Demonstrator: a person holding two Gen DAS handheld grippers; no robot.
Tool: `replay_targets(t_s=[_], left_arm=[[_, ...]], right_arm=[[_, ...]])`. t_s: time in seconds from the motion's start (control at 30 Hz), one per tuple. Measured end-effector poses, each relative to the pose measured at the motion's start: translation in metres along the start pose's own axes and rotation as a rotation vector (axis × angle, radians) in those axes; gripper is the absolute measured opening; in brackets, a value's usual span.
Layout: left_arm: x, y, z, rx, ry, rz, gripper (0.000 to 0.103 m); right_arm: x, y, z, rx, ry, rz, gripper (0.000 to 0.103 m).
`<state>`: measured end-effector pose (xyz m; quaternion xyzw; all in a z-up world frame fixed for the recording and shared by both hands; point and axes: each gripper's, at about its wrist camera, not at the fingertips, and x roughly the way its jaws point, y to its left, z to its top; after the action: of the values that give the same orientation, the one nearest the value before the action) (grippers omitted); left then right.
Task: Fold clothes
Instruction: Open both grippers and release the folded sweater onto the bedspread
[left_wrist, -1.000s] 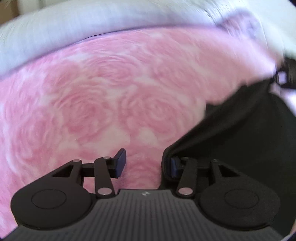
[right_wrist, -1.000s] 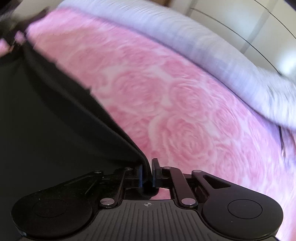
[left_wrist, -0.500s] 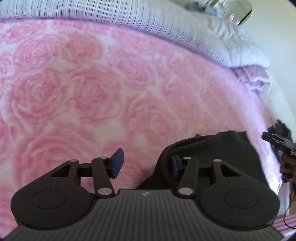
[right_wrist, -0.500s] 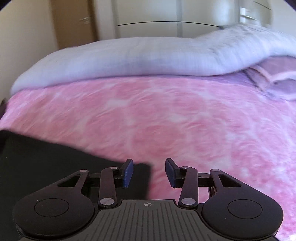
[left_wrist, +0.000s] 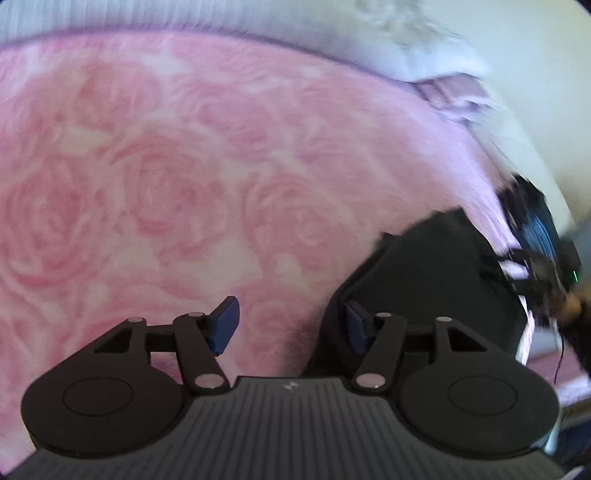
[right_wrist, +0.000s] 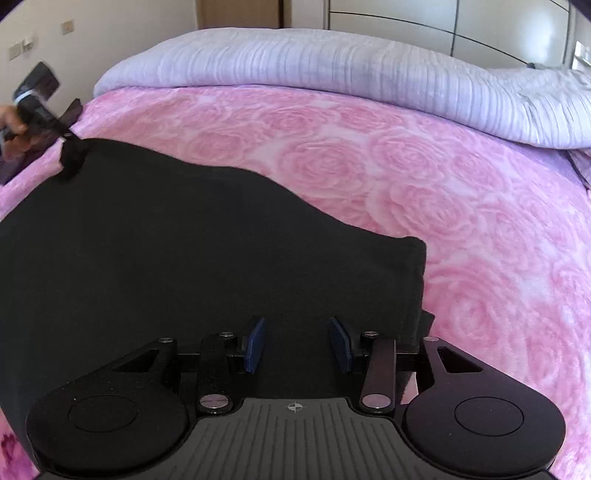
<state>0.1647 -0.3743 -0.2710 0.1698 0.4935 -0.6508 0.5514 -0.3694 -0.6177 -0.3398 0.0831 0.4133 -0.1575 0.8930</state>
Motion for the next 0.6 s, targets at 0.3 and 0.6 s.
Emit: replay_targets(t_s=[0.3, 0.6], left_arm=[[-0.049, -0.038, -0.028, 0.055, -0.136, 0.114, 0.056], [0.018, -0.071, -0.084, 0.125, 0.005, 0.201, 0.053]], right_arm=[[-0.01, 0.024, 0.003, -0.064, -0.027, -0.027, 0.043], [-0.023, 0.03, -0.032, -0.006, -0.018, 0.0, 0.043]])
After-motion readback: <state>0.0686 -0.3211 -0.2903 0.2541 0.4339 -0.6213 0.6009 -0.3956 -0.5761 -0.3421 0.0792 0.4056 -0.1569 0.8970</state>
